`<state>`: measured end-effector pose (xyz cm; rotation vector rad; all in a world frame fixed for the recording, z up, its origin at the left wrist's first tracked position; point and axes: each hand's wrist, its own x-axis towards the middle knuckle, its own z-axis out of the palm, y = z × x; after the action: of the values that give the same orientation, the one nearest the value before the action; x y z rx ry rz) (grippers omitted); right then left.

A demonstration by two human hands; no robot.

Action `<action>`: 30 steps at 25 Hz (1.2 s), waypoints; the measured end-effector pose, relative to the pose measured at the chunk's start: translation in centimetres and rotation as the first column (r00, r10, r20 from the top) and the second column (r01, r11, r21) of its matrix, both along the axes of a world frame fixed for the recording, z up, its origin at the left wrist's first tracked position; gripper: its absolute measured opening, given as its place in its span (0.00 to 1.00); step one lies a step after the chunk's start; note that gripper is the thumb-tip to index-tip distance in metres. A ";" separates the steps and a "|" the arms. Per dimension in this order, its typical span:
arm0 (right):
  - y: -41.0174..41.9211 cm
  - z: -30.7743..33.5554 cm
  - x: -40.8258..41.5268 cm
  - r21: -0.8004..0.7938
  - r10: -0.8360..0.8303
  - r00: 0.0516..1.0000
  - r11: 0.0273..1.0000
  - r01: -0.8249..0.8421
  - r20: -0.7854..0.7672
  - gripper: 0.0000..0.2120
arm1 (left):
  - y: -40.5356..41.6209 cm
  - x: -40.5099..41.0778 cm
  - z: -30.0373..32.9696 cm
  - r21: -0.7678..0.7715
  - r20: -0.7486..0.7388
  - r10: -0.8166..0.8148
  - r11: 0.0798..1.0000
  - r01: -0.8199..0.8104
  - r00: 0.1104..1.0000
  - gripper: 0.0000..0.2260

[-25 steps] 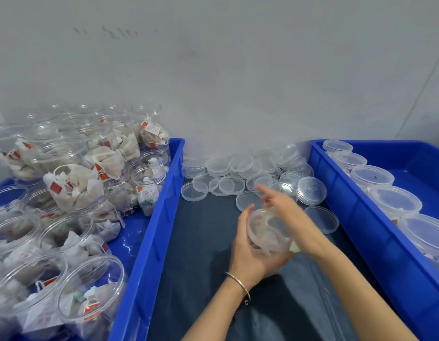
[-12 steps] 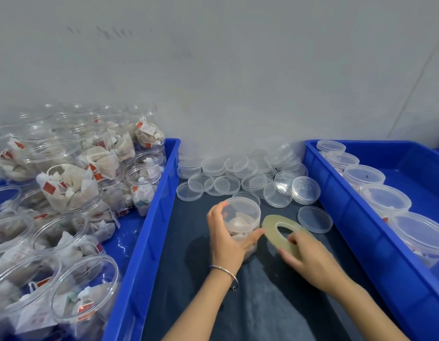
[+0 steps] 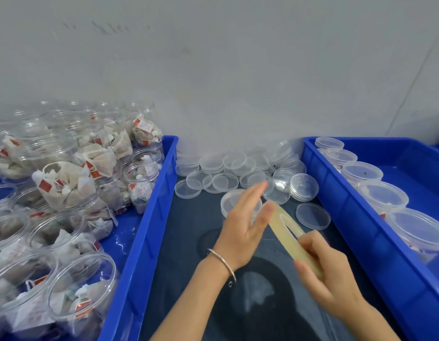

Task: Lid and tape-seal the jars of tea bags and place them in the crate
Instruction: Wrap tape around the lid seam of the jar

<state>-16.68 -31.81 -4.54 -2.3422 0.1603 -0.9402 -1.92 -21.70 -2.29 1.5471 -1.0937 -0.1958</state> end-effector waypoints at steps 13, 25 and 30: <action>0.3 0.0 1.1 -0.263 -0.231 0.973 0.937 0.231 0.031 0.17 | 1.3 -1.2 0.1 -0.184 -0.083 0.159 0.968 -0.171 0.984 0.06; 0.2 0.0 1.0 -0.296 -0.269 0.963 0.918 0.263 0.022 0.18 | 1.5 -1.3 1.0 0.030 -0.176 0.067 0.998 -0.063 0.982 0.06; 0.3 0.1 0.7 -0.317 -0.243 0.970 0.918 0.237 0.022 0.18 | 1.5 -1.0 0.7 -0.051 -0.361 0.005 0.998 -0.026 0.932 0.08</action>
<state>-15.97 -31.54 -4.48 -2.6722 0.3325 -1.1348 -2.96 -20.16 -1.58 1.4008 -0.7880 -0.4193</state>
